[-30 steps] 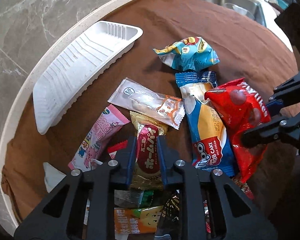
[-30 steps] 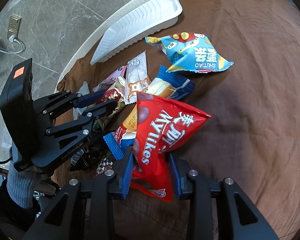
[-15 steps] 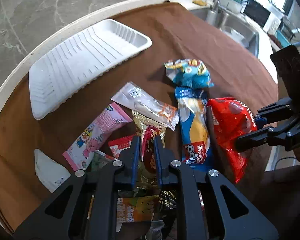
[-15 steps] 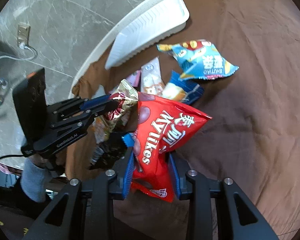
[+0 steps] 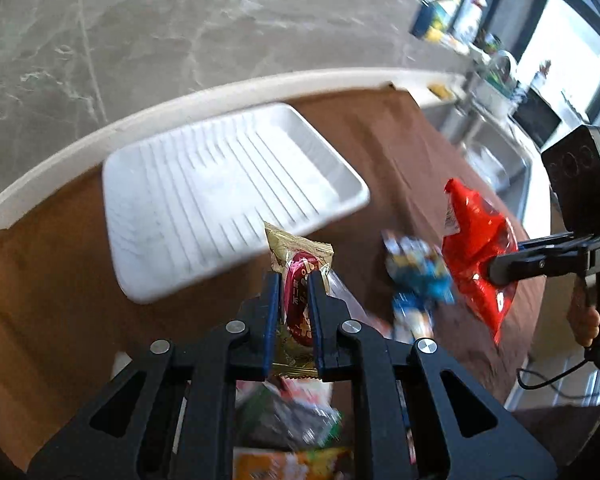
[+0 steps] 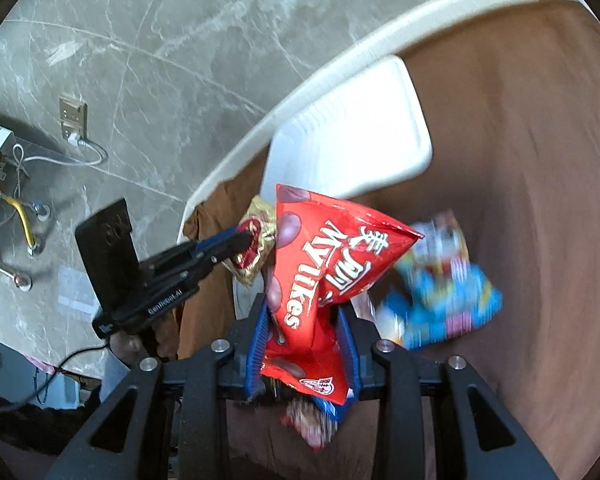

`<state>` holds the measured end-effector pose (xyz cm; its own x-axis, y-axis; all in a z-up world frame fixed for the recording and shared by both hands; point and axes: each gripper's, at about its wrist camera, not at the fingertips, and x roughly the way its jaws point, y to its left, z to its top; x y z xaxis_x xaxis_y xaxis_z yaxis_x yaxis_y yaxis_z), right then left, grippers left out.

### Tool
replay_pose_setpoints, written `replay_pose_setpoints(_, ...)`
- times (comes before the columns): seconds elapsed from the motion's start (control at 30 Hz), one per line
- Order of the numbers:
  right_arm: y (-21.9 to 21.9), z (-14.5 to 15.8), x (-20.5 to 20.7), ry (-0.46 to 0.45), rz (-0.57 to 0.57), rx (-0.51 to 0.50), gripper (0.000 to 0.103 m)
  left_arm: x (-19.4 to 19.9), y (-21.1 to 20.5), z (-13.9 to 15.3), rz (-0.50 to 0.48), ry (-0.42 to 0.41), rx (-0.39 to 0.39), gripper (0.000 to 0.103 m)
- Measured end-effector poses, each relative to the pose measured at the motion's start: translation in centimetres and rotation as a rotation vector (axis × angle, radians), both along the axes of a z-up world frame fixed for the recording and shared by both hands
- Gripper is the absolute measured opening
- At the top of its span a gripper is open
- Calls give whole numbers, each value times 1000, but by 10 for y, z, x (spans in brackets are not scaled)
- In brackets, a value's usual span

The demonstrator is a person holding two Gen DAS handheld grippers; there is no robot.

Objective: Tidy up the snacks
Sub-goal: 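Carry both packets to the white tray and open both grippers to drop them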

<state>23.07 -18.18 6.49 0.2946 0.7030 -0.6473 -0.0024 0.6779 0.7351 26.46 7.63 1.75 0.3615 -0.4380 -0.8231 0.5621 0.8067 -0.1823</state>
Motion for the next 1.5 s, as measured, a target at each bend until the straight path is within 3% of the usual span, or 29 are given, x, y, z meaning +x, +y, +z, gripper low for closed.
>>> replay_pose_setpoints(0.27, 14, 6, 98, -43, 23, -93, 35, 82, 19, 0, 115, 0, -50, 13)
replay_pose_setpoints(0.5, 29, -35, 166, 7, 51, -183, 36, 128, 35, -26, 207, -8, -7, 13)
replay_pose_setpoints(0.67, 38, -63, 190, 59, 64, -272, 38, 147, 39, -48, 241, 22, 22, 13)
replay_pose_setpoints(0.73, 41, -71, 194, 80, 68, -288, 39, 152, 39, -55, 254, 38, 35, 13)
replay_pose_setpoints(0.8, 41, -73, 195, 76, 68, -333, 52, 152, 41, -61, 263, 44, 51, 14)
replay_pose_setpoints(0.87, 40, -68, 191, 49, 61, -357, 58, 153, 44, -64, 269, 47, 54, 14)
replay_pose_setpoints(1.3, 14, -15, 139, -55, 7, -298, 59, 143, 62, -45, 312, 44, -22, 14)
replay_pose_setpoints(1.5, 19, -6, 116, -73, 0, -297, 61, 148, 65, -57, 343, 70, -1, 14)
